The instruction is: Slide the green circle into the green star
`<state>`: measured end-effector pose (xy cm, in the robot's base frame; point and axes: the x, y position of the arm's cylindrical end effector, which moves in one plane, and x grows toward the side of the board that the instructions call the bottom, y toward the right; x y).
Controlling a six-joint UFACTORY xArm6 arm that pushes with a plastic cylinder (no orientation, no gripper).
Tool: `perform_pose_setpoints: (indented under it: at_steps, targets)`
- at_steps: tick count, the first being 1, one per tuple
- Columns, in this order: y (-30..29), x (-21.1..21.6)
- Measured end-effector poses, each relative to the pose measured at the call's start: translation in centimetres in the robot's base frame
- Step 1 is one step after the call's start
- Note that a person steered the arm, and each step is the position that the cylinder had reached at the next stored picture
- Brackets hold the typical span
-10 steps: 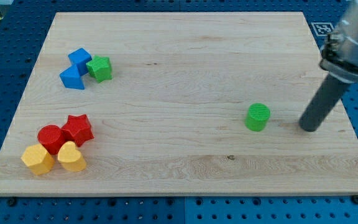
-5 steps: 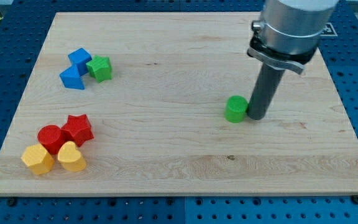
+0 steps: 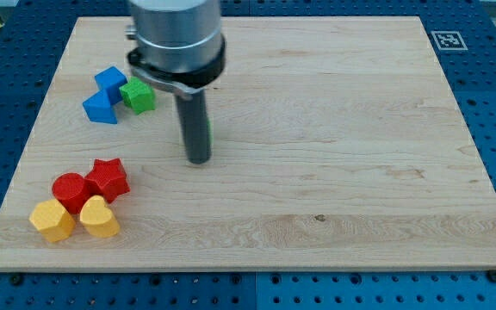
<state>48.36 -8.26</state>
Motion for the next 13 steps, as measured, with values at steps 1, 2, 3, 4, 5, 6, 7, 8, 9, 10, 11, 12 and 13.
perform_pose_setpoints:
  at_steps: [1, 2, 3, 4, 5, 6, 7, 8, 9, 10, 11, 12, 13]
  targets:
    - [-2.7, -0.9]
    - [-0.9, -0.6]
    - [4.8, 2.7]
    - [9.7, 3.3]
    - [10.1, 3.1]
    - [8.9, 2.4]
    - [6.1, 0.9]
    - [2.9, -1.1]
    - [-0.5, -2.7]
    - [-3.4, -3.9]
    - [-6.0, -5.1]
    - [-6.0, -5.8]
    - [-6.1, -5.9]
